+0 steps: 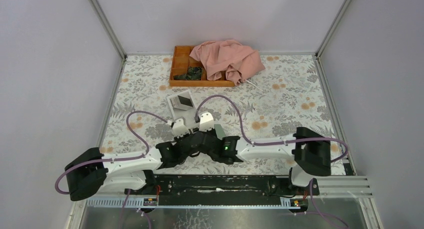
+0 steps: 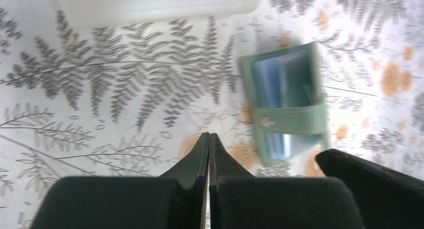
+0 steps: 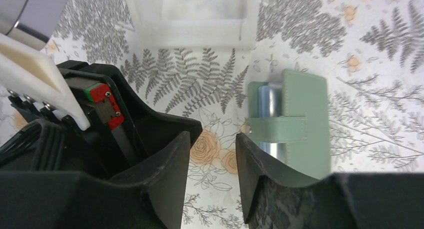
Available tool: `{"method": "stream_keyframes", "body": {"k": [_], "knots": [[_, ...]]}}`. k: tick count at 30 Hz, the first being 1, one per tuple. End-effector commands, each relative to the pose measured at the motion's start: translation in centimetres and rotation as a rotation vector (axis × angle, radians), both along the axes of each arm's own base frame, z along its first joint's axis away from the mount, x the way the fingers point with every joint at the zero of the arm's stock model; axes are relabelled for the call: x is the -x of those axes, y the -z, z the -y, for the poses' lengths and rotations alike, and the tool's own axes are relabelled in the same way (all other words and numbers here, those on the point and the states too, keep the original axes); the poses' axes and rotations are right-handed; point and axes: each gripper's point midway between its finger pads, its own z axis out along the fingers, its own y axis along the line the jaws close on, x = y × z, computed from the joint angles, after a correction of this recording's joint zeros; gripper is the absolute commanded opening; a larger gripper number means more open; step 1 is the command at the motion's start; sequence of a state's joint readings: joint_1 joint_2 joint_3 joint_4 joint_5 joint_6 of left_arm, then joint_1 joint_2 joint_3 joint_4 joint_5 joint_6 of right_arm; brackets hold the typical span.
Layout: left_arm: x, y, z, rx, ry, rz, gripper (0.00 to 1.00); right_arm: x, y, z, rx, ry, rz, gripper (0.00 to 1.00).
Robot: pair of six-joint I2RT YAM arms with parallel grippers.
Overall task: Put the credit cards into the card holder
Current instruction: Close the card holder at the center of the board.
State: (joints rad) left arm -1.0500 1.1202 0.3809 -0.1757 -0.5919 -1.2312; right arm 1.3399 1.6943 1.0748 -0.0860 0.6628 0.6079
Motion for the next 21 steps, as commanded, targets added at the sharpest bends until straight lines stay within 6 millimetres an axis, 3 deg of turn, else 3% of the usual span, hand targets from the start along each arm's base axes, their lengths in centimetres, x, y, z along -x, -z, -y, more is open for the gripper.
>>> {"method": "stream_keyframes", "body": {"k": [1,7,11,14,21], "knots": [[-2.4,-3.3,-0.5,-0.055,-0.042,0.089,0.0,2.2,-6.0,0.7,-0.136,-0.044,0.07,0.43],[-4.1,-7.5,2.1,-0.078,0.033,0.144,0.0,0.2,-6.7,4.9,-0.153,0.058,0.108,0.22],[-5.2,-9.6,3.3,-0.08,0.065,0.181,0.0,-1.1,-5.0,7.1,-0.168,0.104,0.067,0.09],[-5.7,-9.4,4.8,-0.064,0.119,0.166,0.0,-1.9,-3.5,7.7,-0.187,0.12,0.022,0.04],[-6.1,-6.9,8.1,-0.032,0.253,0.083,0.0,-2.8,0.2,7.6,-0.21,0.128,-0.067,0.01]]}}
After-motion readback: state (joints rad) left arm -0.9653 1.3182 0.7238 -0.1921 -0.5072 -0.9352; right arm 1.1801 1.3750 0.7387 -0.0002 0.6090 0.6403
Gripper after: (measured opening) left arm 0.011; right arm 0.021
